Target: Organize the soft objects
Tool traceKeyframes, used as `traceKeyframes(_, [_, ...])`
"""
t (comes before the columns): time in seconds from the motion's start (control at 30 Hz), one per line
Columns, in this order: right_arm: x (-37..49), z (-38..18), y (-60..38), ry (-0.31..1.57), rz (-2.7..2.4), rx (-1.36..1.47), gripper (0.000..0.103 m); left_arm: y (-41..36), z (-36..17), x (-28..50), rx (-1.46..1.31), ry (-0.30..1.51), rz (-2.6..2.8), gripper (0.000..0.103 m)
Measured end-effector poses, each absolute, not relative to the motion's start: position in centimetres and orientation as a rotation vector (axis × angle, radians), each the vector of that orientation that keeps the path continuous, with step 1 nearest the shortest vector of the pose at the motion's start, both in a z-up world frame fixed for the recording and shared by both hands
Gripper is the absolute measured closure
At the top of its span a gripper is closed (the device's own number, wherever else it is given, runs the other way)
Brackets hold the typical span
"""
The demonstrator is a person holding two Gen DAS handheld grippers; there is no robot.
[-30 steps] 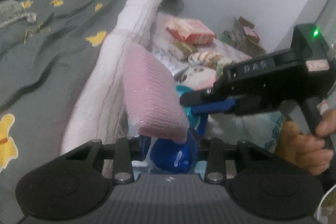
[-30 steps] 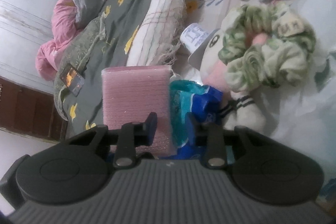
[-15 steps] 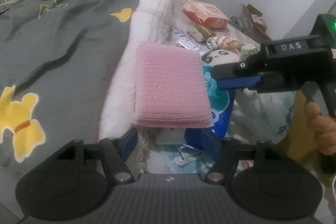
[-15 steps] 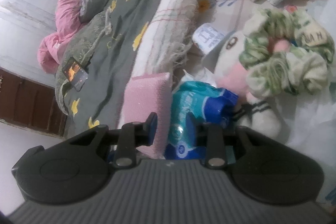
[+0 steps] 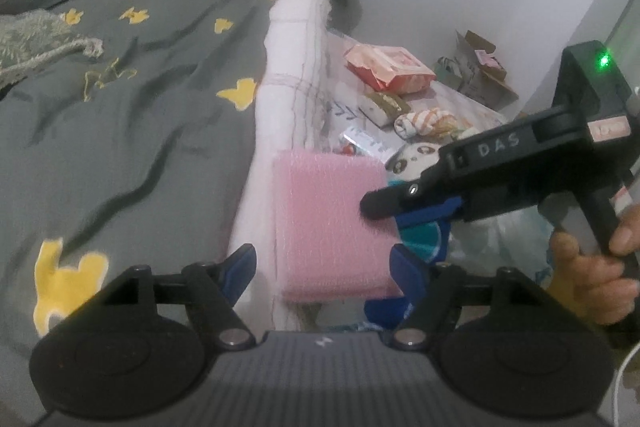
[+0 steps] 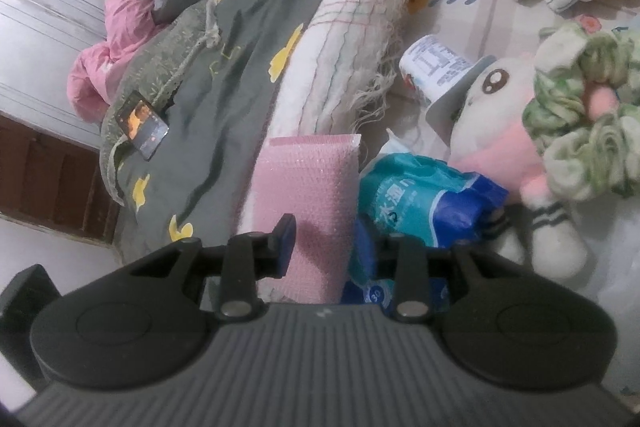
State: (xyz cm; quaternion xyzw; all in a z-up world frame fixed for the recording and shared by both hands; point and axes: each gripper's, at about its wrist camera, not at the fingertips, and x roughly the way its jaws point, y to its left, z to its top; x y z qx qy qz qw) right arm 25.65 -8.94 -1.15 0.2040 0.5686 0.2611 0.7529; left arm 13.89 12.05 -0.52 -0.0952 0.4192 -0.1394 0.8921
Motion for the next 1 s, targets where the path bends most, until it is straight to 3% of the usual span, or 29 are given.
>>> traceKeyframes(0.4, [26.9, -2.4, -7.4, 1.259, 0.559, 0.457, 0.059, 10.4, -2.0, 16.7, -0.175, 0.905, -0.273, 0.029])
traceKeyframes(1.0, [23.4, 3.8, -15.5, 1.053, 0.622, 0.648, 0.058, 4.0, 6.5, 14.3, -0.073, 0.731, -0.384, 0.025])
